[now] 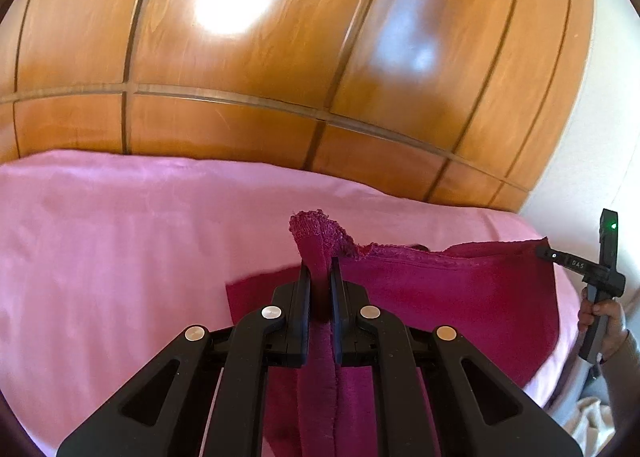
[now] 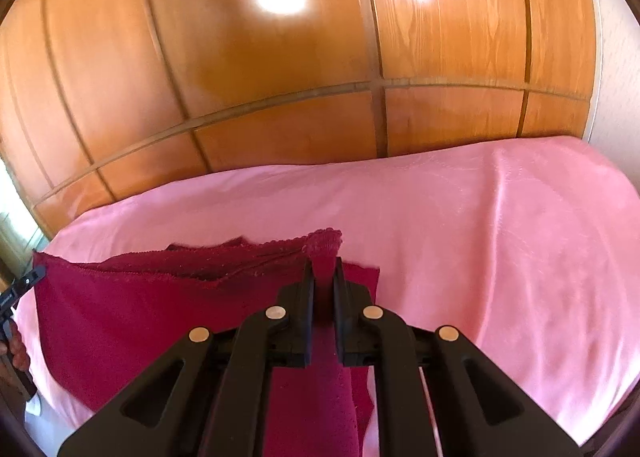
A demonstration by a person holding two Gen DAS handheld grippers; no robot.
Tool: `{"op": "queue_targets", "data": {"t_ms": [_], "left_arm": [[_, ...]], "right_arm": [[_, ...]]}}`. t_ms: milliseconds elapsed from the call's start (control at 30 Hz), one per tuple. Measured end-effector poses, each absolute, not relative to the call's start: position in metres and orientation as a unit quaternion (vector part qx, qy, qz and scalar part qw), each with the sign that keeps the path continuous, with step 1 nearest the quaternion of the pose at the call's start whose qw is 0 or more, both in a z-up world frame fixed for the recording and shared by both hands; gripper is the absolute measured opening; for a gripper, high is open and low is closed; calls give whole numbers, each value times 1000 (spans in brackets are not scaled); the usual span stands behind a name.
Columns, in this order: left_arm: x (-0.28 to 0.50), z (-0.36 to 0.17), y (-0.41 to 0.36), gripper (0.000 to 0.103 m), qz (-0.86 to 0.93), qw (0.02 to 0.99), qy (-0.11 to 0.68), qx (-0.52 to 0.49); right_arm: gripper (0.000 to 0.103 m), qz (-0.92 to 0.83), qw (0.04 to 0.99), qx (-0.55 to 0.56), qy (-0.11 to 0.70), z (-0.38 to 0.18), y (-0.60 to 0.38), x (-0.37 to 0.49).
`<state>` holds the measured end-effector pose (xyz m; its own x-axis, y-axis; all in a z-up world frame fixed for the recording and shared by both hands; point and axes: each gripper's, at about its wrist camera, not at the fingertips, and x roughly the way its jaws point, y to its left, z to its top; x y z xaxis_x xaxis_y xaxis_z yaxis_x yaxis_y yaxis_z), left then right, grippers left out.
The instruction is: Fold small clothes
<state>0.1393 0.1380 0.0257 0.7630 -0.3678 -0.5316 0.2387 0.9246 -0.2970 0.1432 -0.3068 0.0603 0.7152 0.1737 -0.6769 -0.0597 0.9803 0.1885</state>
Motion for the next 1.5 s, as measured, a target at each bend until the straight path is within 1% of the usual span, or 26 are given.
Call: {"op": "queue_targets", "data": {"t_ms": [167, 300, 400, 467, 500, 533, 567, 600, 633, 667, 733, 867, 900, 933, 967, 1033, 1167, 1200, 1233, 1300, 1333, 1367, 1400, 1433, 1467, 1500], "left_arm": [[196, 7, 134, 7, -132, 933, 323, -85], [231, -20, 128, 7, -101, 927, 353, -79], [257, -56, 126, 7, -73, 907, 408, -73], [263, -72, 127, 8, -75, 893, 438, -75], [260, -73, 129, 11, -75, 892, 438, -80], [254, -71, 135, 22, -72, 894, 432, -93], [247, -67, 143, 35, -66, 896, 426, -108], [238, -63, 153, 41, -68, 896, 419, -129], [230, -60, 160, 44, -73, 896, 414, -144], [217, -56, 169, 44, -84, 893, 410, -164], [193, -52, 181, 44, -103, 889, 406, -186], [135, -54, 190, 45, -139, 878, 411, -204], [116, -56, 192, 46, -146, 875, 413, -208], [103, -57, 194, 53, -150, 872, 415, -212], [91, -57, 195, 56, -156, 869, 417, -217], [65, -58, 193, 56, -180, 863, 417, -221], [37, -59, 170, 56, -226, 860, 418, -186], [35, -59, 162, 56, -231, 862, 417, -170], [37, -58, 156, 56, -234, 864, 416, -161], [46, -62, 141, 56, -240, 866, 415, -144], [50, -65, 137, 52, -244, 865, 416, -137], [52, -68, 135, 32, -249, 861, 421, -137], [58, -71, 132, 26, -253, 854, 433, -136], [53, -72, 135, 18, -250, 855, 435, -132], [54, -72, 136, 12, -250, 856, 434, -130], [52, -67, 138, 11, -253, 858, 428, -129]], "right_arm": [[7, 43, 915, 79, 393, 35, -301, 202], [7, 27, 903, 74, 423, 1, -296, 236], [8, 21, 885, 67, 460, -31, -293, 253], [16, 15, 878, 67, 473, -44, -294, 255], [24, 18, 880, 72, 470, -43, -297, 252], [38, 22, 882, 77, 465, -40, -300, 248], [46, 27, 885, 85, 457, -36, -305, 242], [55, 32, 888, 90, 449, -31, -308, 234], [56, 38, 891, 96, 443, -26, -314, 223], [56, 46, 890, 104, 441, -22, -319, 211], [61, 64, 887, 128, 439, -18, -327, 186], [68, 102, 870, 180, 448, -23, -337, 132], [71, 107, 866, 190, 450, -26, -339, 119], [74, 112, 863, 198, 451, -27, -339, 104], [75, 114, 861, 201, 453, -29, -339, 93], [76, 116, 855, 212, 458, -38, -338, 74], [76, 111, 842, 234, 473, -59, -338, 61], [70, 109, 840, 238, 476, -62, -337, 60], [60, 105, 841, 238, 474, -64, -337, 62], [47, 104, 840, 243, 474, -66, -339, 64], [42, 101, 840, 243, 475, -66, -340, 65], [39, 102, 840, 240, 476, -66, -339, 67], [31, 103, 840, 238, 476, -66, -339, 67], [20, 104, 840, 235, 478, -63, -338, 68], [17, 104, 841, 230, 479, -60, -338, 68], [14, 105, 844, 222, 477, -55, -338, 67]]}}
